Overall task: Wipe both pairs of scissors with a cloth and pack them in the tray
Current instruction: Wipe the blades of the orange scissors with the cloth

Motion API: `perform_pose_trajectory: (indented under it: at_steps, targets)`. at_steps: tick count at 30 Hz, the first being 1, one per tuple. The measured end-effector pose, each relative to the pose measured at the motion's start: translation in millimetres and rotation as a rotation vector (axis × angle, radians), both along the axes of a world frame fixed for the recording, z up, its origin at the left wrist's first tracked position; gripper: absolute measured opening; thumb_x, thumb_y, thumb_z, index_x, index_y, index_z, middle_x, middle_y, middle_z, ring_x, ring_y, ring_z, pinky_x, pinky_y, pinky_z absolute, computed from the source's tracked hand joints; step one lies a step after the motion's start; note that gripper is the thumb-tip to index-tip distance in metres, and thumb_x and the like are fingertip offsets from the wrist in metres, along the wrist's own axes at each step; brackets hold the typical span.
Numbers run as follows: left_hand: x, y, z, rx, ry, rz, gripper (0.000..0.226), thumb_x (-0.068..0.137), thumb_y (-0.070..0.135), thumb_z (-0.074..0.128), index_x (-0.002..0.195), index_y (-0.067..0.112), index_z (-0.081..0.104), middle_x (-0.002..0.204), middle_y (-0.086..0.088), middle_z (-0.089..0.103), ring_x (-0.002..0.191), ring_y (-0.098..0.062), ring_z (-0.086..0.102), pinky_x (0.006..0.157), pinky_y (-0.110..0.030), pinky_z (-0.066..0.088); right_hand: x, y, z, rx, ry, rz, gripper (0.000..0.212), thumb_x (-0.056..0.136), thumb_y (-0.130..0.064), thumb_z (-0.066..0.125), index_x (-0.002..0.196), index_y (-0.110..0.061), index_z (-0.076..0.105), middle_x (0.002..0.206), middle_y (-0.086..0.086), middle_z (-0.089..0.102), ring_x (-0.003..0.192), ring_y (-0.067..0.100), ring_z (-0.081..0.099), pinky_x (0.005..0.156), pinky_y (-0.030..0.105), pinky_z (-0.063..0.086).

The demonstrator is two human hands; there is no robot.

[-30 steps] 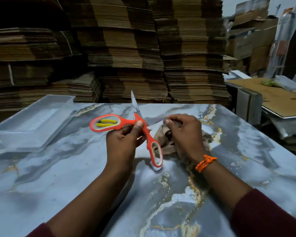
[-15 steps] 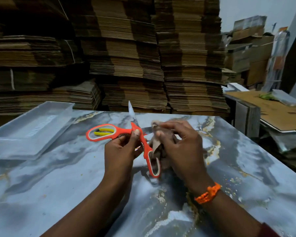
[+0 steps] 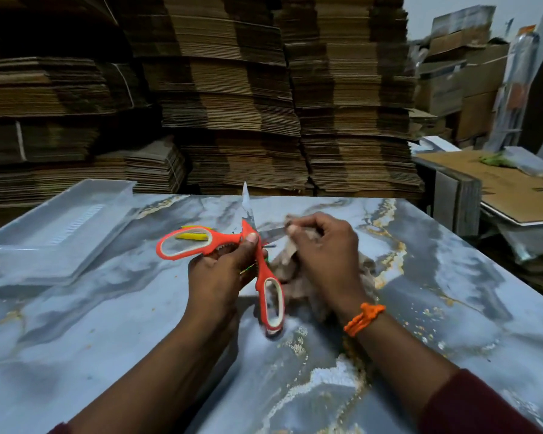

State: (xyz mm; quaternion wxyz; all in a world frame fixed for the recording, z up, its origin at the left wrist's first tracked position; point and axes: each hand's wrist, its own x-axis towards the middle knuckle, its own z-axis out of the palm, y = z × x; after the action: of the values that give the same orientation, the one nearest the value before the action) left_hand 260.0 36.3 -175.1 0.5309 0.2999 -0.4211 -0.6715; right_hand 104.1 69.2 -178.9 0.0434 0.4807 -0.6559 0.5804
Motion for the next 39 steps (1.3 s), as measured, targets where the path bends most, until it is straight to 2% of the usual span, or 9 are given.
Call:
perform_pose_trajectory:
  at_steps: [3, 6, 13, 18, 22, 27, 31, 35, 39]
  targets:
    - [3, 2, 2, -0.089, -0.05, 0.006, 0.018, 0.093, 0.021, 0.07, 0.092, 0.006, 0.079, 0.081, -0.009, 0.079, 0.073, -0.016, 0.075, 0.068, -0.025, 0.06, -39, 7, -1, 0.115, -0.032, -0.147, 0.003, 0.087, -0.015, 0.078, 0.085, -0.012, 0.078, 0.084, 0.0, 0.076, 0.086, 0.016, 0.072, 0.08, 0.03, 0.057]
    - [0, 2, 7, -0.084, -0.061, 0.013, 0.017, 0.093, 0.023, 0.071, 0.094, 0.008, 0.079, 0.083, -0.008, 0.08, 0.078, -0.018, 0.077, 0.069, -0.026, 0.061, -50, 23, 5, 0.016, -0.064, -0.22, 0.002, 0.092, -0.017, 0.074, 0.093, -0.018, 0.075, 0.089, -0.005, 0.074, 0.088, 0.01, 0.069, 0.082, 0.03, 0.058]
    - [-3, 0, -1, -0.074, -0.125, 0.092, 0.019, 0.092, 0.032, 0.073, 0.085, 0.017, 0.081, 0.086, -0.006, 0.081, 0.082, -0.019, 0.074, 0.081, -0.04, 0.061, 7, 18, 8, -0.104, 0.221, -0.018, 0.025, 0.091, -0.011, 0.073, 0.114, -0.017, 0.076, 0.105, -0.003, 0.071, 0.098, 0.001, 0.065, 0.088, 0.008, 0.048]
    - [-4, -2, -2, -0.083, -0.111, 0.143, 0.021, 0.095, 0.033, 0.07, 0.089, 0.015, 0.08, 0.084, -0.005, 0.081, 0.08, -0.017, 0.077, 0.078, -0.035, 0.062, 13, 20, 6, -0.162, 0.314, 0.016, 0.021, 0.093, -0.011, 0.074, 0.114, -0.01, 0.077, 0.102, 0.003, 0.07, 0.096, 0.007, 0.067, 0.087, 0.018, 0.054]
    - [-5, -1, -1, -0.125, -0.12, 0.175, 0.023, 0.097, 0.032, 0.067, 0.089, 0.013, 0.077, 0.082, -0.008, 0.079, 0.075, -0.015, 0.074, 0.065, -0.023, 0.058, 10, 15, 2, -0.19, 0.565, 0.014, 0.016, 0.095, -0.004, 0.07, 0.111, -0.002, 0.074, 0.098, 0.011, 0.067, 0.09, 0.021, 0.068, 0.08, 0.03, 0.057]
    - [4, 0, 3, -0.15, -0.12, 0.156, 0.018, 0.096, 0.029, 0.068, 0.085, 0.017, 0.077, 0.081, -0.013, 0.078, 0.072, -0.019, 0.074, 0.069, -0.029, 0.062, -1, 10, -5, -0.012, 0.952, 0.059, 0.034, 0.087, -0.001, 0.075, 0.119, 0.006, 0.069, 0.102, 0.019, 0.064, 0.094, 0.032, 0.061, 0.082, 0.038, 0.055]
    - [12, -2, 8, -0.117, -0.087, 0.16, 0.026, 0.097, 0.034, 0.066, 0.091, 0.012, 0.078, 0.08, -0.01, 0.077, 0.074, -0.023, 0.072, 0.067, -0.032, 0.059, -56, 5, -8, 0.202, 0.615, 0.002, 0.014, 0.086, -0.004, 0.072, 0.098, -0.004, 0.077, 0.09, 0.014, 0.065, 0.085, 0.036, 0.066, 0.077, 0.043, 0.056]
    - [10, -10, 8, -0.093, -0.105, 0.19, 0.025, 0.096, 0.034, 0.069, 0.085, 0.014, 0.078, 0.076, -0.01, 0.077, 0.073, -0.023, 0.073, 0.069, -0.037, 0.059, -71, 27, 11, -0.016, 0.135, -0.182, 0.017, 0.092, -0.019, 0.076, 0.108, -0.017, 0.081, 0.097, -0.003, 0.076, 0.094, 0.008, 0.07, 0.091, 0.035, 0.058]
    - [5, -11, 2, -0.15, -0.15, 0.234, 0.029, 0.096, 0.035, 0.069, 0.085, 0.011, 0.078, 0.075, -0.01, 0.077, 0.067, -0.015, 0.072, 0.067, -0.036, 0.06, -14, 31, 23, -0.096, 0.231, -0.021, 0.02, 0.09, -0.017, 0.077, 0.109, -0.017, 0.077, 0.102, -0.006, 0.076, 0.097, 0.005, 0.07, 0.089, 0.024, 0.056]
